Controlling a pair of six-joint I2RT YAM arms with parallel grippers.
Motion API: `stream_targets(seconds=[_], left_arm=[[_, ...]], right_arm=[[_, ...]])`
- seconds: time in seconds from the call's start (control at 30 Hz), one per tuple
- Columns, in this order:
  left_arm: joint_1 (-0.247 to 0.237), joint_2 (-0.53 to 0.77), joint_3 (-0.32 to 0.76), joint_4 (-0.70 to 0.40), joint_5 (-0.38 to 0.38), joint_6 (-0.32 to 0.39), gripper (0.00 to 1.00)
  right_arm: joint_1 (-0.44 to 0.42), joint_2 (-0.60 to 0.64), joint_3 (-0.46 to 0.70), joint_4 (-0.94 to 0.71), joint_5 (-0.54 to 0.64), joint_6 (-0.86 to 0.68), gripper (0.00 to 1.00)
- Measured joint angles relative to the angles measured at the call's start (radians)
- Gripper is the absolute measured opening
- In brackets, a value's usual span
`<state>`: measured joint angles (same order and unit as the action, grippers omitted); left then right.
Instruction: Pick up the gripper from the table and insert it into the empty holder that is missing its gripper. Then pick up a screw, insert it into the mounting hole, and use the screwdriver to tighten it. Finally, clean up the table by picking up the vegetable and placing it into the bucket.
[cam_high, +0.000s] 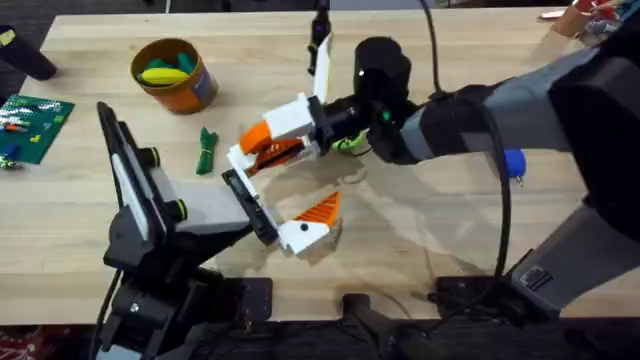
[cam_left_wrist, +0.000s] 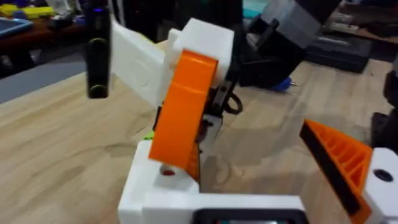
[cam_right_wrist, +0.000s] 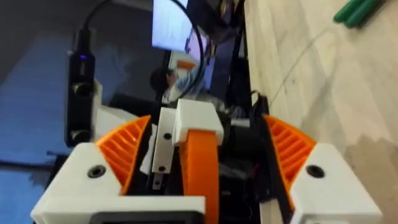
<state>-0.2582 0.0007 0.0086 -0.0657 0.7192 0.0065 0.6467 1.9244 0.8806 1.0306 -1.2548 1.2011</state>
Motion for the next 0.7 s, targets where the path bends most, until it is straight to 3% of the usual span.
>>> stream_targets(seconds=[0.3, 0.7], left_arm=[[-0.001, 0.0, 0.0, -0.002, 0.039, 0.002, 0.988], [-0.001, 0.0, 0.0, -0.002, 0.046, 0.004, 0.988]], right_arm=[[-0.012, 0.0, 0.0, 0.0, 0.002, 0.003, 0.994], [-0.172, 0.0, 0.0, -0.002, -0.047, 0.007, 0.992]])
